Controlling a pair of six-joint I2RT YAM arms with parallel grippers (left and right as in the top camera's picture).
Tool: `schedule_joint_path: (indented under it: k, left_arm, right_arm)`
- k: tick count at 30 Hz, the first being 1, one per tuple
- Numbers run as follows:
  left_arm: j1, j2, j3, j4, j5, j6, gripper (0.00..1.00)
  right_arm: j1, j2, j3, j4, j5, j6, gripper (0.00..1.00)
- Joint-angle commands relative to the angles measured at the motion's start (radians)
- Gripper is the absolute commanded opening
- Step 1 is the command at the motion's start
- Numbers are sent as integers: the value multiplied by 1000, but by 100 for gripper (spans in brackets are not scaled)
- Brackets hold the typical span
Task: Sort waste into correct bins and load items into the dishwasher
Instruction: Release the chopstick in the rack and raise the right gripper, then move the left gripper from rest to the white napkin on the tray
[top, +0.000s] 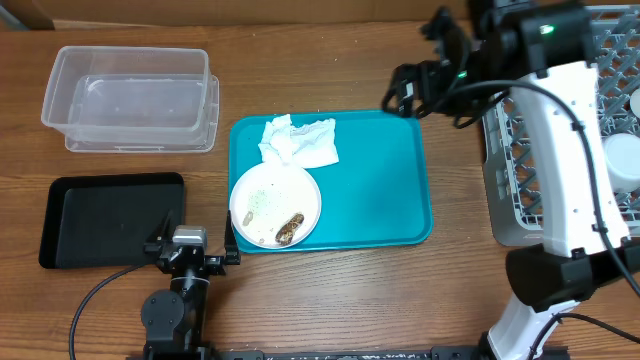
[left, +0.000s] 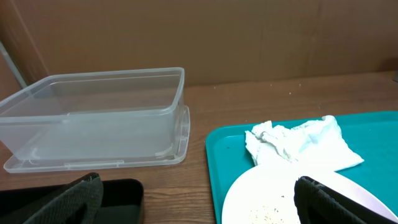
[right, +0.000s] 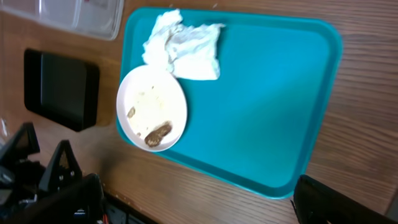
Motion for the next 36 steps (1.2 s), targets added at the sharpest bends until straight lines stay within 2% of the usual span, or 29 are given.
schedule_joint_path:
  k: [1,3,7,10,18,26,32,36]
  left_arm:
    - [8,-9,-5,0,4,9,100]
    - [8,-9,-5,0,4,9,100]
    - [8,-9,-5,0,4,9,100]
    - [8,-9,-5,0,4,9,100]
    - [8,-9,-5,0,4,9,100]
    - [8,-9,-5,0,4,10,100]
    - [10,-9,-5,3,-32,82,100]
    - [10,-9,-5,3,23,77,100]
  right_arm:
    - [37,-3,-35,21,68,14,100]
    - [26,-5,-32,18,148,21,100]
    - [-84,-24,-30,2,308,174,100]
    - [-213,-29,-30,-2,316,223,100]
    - [-483,-29,-33,3,308,224,100]
    - [-553,-29,-33,10,308,223,100]
    - [-553,-29,-33,10,308,223,100]
    - [-553,-29,-33,10,308,223,100]
